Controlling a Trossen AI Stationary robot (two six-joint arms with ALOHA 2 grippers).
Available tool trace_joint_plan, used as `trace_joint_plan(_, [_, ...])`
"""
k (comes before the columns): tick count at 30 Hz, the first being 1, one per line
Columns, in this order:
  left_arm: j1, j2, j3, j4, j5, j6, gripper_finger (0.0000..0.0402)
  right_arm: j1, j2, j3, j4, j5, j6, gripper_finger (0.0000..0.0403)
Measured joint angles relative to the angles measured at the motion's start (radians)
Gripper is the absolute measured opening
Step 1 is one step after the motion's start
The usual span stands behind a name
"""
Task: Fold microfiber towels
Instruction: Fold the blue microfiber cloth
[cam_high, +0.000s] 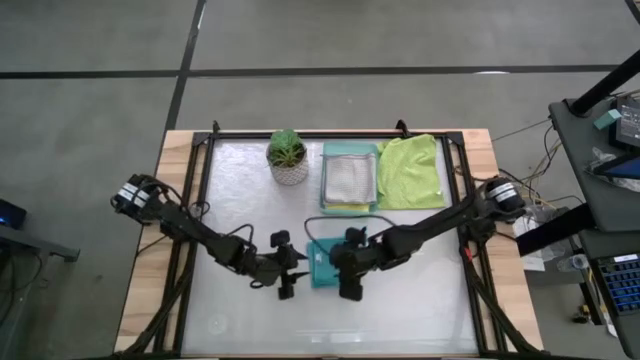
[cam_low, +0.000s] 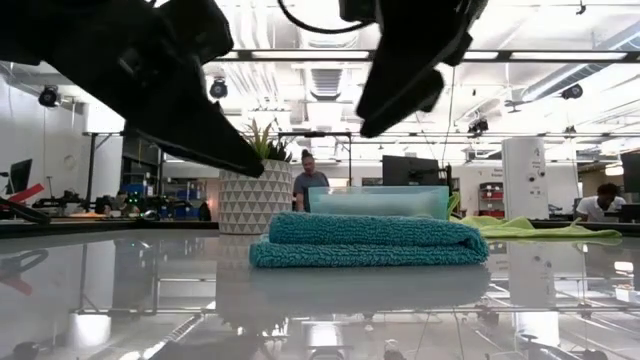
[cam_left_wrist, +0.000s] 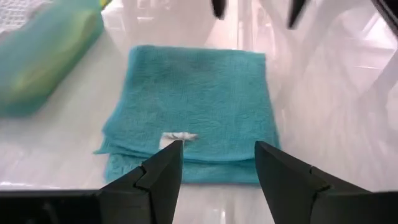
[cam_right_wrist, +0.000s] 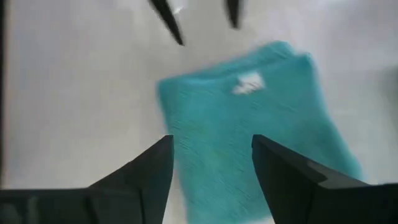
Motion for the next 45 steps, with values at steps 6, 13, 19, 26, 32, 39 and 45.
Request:
trace_joint_plan(6, [0.039, 0.001, -0.001, -0.004, -0.068, -0.052, 0.0185, 0.000, -0.082, -0.083, -0.020, 0.094, 0.053, 0.0208])
trace_joint_plan(13, [0.125, 0.031, -0.001, 0.005, -0.078, -0.079, 0.0154, 0.000, -0.114, -0.225, 0.137, 0.145, 0.051, 0.0208])
trace_joint_plan(19, [0.159, 0.112, 0.002, 0.088, -0.062, -0.079, 0.0127, -0.009, -0.114, -0.335, 0.276, 0.145, 0.050, 0.0208])
trace_joint_plan(26, [0.169, 0.161, 0.001, 0.182, -0.062, -0.079, 0.0122, -0.009, -0.114, -0.406, 0.395, 0.190, 0.048, 0.0208])
trace_joint_plan(32, [0.172, 0.187, 0.000, 0.179, -0.060, -0.078, 0.0122, -0.009, -0.114, -0.420, 0.431, 0.199, 0.048, 0.0208])
trace_joint_plan(39, [0.177, 0.230, 0.011, 0.184, -0.047, -0.074, 0.0065, -0.009, -0.114, -0.442, 0.445, 0.216, 0.052, 0.0208])
trace_joint_plan(45, [0.176, 0.209, 0.011, 0.183, -0.029, -0.052, 0.0006, -0.009, -0.114, -0.448, 0.471, 0.216, 0.051, 0.0208])
